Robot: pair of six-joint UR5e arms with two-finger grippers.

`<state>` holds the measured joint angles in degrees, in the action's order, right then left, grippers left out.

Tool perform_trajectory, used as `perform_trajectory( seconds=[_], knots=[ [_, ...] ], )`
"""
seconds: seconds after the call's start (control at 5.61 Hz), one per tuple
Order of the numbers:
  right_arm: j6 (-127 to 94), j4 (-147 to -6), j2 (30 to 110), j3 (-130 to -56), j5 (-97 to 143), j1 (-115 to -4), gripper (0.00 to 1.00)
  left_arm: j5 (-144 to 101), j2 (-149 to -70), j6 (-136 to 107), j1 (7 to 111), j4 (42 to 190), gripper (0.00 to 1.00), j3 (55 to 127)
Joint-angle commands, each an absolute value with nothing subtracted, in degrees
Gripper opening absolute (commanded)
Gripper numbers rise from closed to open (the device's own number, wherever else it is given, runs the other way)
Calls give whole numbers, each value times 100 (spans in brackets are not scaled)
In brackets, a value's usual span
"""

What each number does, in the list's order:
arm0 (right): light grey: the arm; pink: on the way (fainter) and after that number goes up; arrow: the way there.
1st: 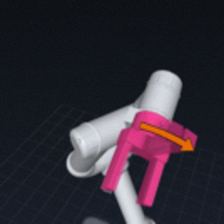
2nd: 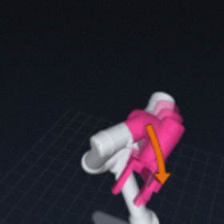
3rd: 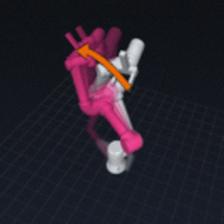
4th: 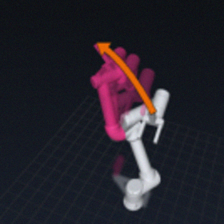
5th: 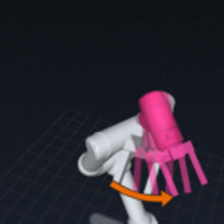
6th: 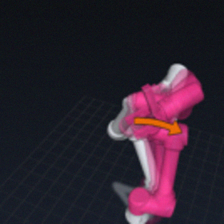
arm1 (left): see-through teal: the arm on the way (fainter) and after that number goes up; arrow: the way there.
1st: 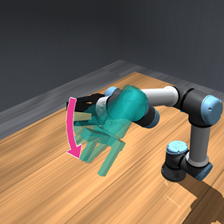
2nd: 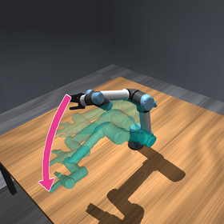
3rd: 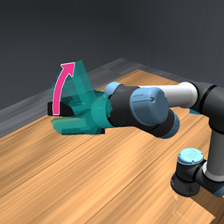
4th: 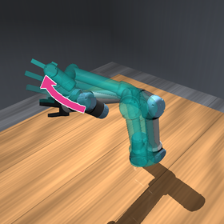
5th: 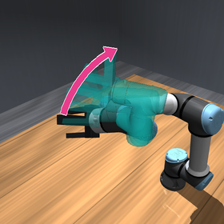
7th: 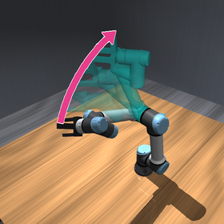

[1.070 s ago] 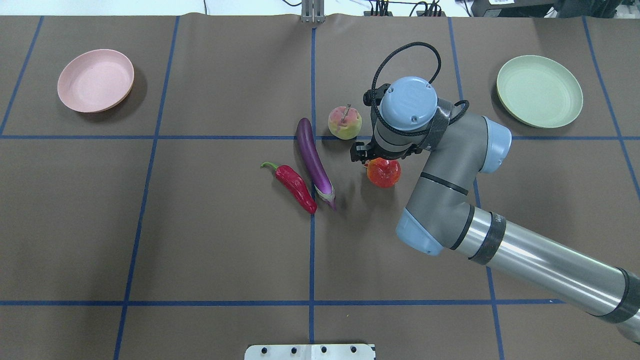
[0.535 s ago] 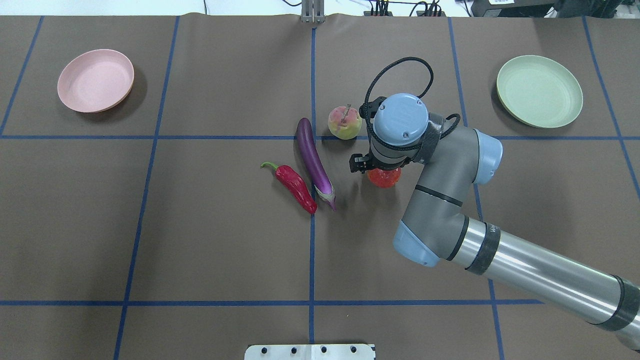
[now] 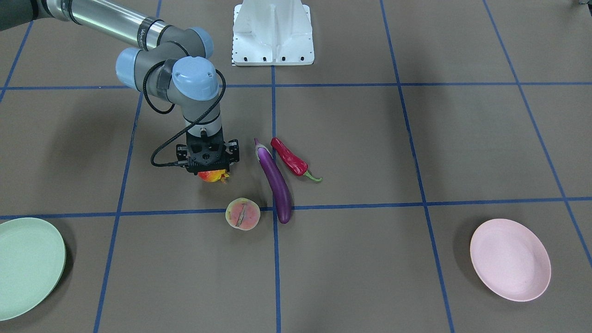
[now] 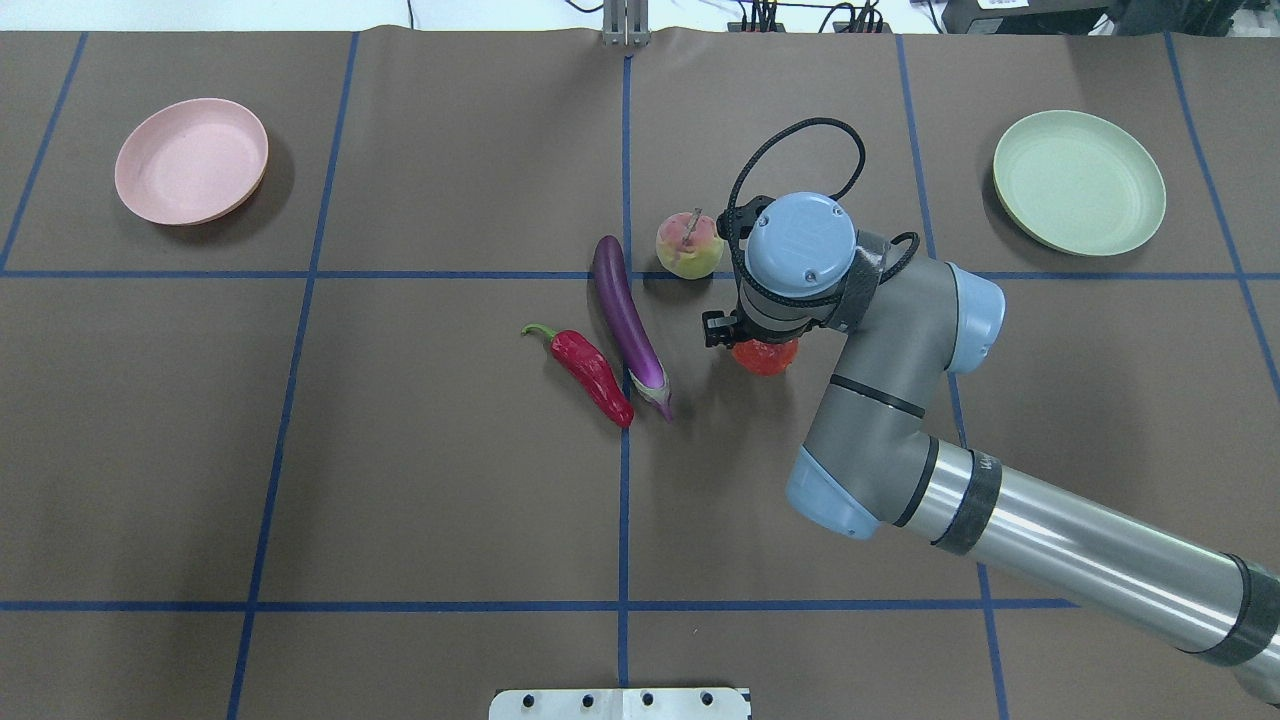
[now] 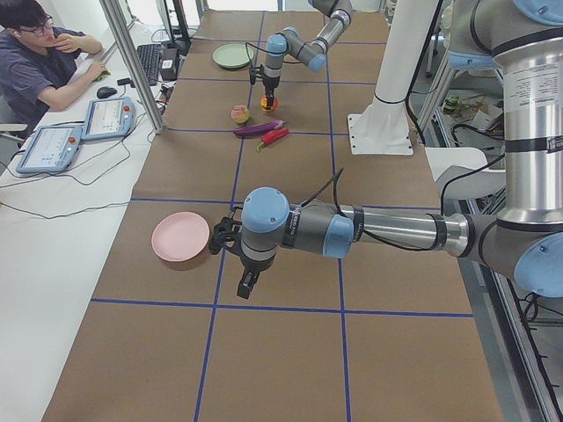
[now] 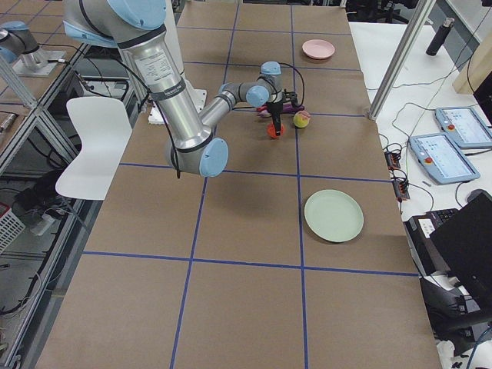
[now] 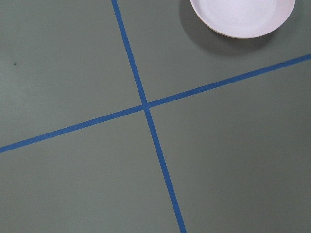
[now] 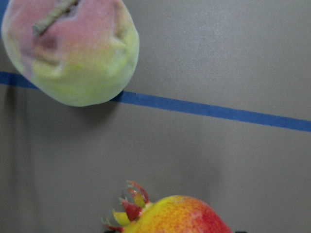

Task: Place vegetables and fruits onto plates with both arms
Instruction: 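Close the right gripper on the red pomegranate, then carry the pomegranate to the green plate and release it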

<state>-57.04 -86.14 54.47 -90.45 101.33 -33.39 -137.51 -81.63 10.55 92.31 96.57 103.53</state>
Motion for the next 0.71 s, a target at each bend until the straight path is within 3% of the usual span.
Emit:
perform_trajectory(
  seconds=[0.0, 0.18, 0.54],
  knots=[
    [-5687, -8622, 5432, -9280, 10221, -3697, 0, -13843, -8165, 1055, 9237, 9659, 100, 10380],
    [-5495, -8631, 5458, -9255, 10448, -4170, 0, -13843, -8165, 1055, 9229, 9668, 100, 10389],
    [-3776, -8544, 5493, -8434, 11603, -5478, 0, -13851, -8165, 1055, 9229, 9668, 100, 10380]
  ],
)
